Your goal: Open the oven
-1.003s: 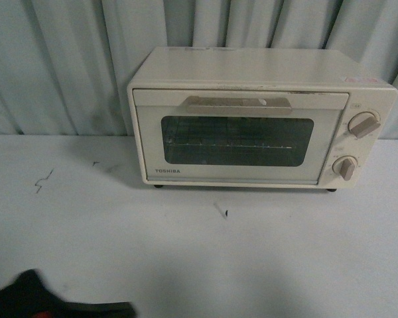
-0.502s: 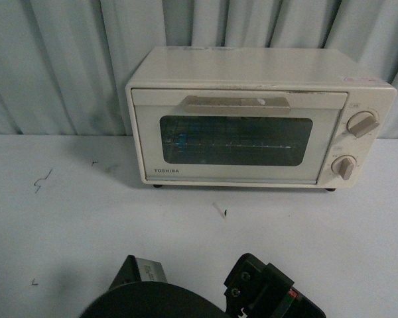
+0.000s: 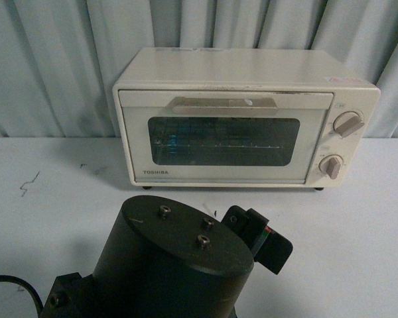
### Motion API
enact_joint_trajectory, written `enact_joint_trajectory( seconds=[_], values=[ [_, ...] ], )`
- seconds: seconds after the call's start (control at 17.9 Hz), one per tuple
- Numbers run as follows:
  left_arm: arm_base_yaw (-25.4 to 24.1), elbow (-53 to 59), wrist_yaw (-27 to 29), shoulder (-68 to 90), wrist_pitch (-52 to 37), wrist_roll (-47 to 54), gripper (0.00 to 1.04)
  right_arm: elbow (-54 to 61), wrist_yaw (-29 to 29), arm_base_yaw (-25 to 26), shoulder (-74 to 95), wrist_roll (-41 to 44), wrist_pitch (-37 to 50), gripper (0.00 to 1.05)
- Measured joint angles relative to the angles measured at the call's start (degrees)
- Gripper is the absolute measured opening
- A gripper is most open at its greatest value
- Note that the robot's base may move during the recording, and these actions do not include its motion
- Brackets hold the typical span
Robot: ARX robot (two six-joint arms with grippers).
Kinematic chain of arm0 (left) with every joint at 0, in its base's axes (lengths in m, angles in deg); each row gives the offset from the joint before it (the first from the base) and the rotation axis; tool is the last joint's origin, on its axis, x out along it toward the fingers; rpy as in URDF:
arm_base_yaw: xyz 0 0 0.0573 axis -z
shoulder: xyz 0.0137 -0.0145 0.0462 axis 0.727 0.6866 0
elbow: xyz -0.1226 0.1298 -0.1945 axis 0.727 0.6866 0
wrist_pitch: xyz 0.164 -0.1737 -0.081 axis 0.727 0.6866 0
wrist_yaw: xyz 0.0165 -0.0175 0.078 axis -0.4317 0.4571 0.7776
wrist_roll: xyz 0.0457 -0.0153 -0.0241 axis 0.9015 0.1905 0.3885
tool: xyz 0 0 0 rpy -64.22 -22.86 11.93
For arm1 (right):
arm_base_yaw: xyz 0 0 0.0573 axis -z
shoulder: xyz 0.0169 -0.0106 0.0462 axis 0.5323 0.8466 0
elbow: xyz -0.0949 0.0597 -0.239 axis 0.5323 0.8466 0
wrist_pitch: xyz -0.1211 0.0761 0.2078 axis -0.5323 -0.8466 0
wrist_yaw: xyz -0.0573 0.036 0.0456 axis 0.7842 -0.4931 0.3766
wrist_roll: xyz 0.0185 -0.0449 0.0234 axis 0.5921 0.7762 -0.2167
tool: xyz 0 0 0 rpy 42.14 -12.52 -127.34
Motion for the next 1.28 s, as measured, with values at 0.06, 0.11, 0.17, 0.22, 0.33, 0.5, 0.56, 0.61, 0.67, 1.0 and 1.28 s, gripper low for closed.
enact_joint_trajectory(
  seconds=[0.06,0.11,0.17,0.22,0.33,0.5,0.56,0.61,0.67,1.0,1.28],
  values=[
    [-1.16,-0.77,-0.35,0.13,0.09,0.57,0.98,0.0,-0.02,0.0,0.0,0.0,0.02,0.98],
    [-1.7,-1.18,-0.37,0.2,0.11,0.63,0.98,0.0,-0.02,0.0,0.0,0.0,0.02,0.98],
    [-1.9,-1.4,-0.39,0.22,0.11,0.76,0.98,0.0,0.0,0.0,0.0,0.0,0.02,0.98],
    [-2.01,-1.53,-0.39,0.24,0.11,0.81,0.98,0.0,0.0,0.0,0.0,0.0,0.0,0.98],
    [-2.34,-2.05,-0.42,0.37,0.11,1.01,0.98,0.0,0.0,0.0,0.0,0.0,0.0,0.98],
    [-3.85,-4.11,-0.61,1.53,0.83,2.05,0.98,0.0,0.0,0.0,0.0,0.0,0.02,0.98],
    [-4.24,-4.39,-0.66,1.9,0.94,2.1,0.98,0.0,0.0,0.0,0.0,0.0,0.02,0.98],
    [-4.76,-4.55,-0.85,2.14,0.92,2.16,0.98,0.0,0.0,0.0,0.0,0.0,0.0,0.98],
    [-5.18,-4.57,-0.87,2.14,0.66,2.43,0.98,0.0,-0.02,0.0,0.0,0.0,0.0,0.98],
    [-9.49,-4.66,-1.03,3.91,0.09,4.59,0.98,0.0,0.0,0.0,0.0,0.0,0.02,0.98],
    [-12.33,-6.21,-0.98,5.29,0.7,6.21,0.98,0.0,-0.02,0.0,0.0,0.0,0.0,0.98]
  ],
)
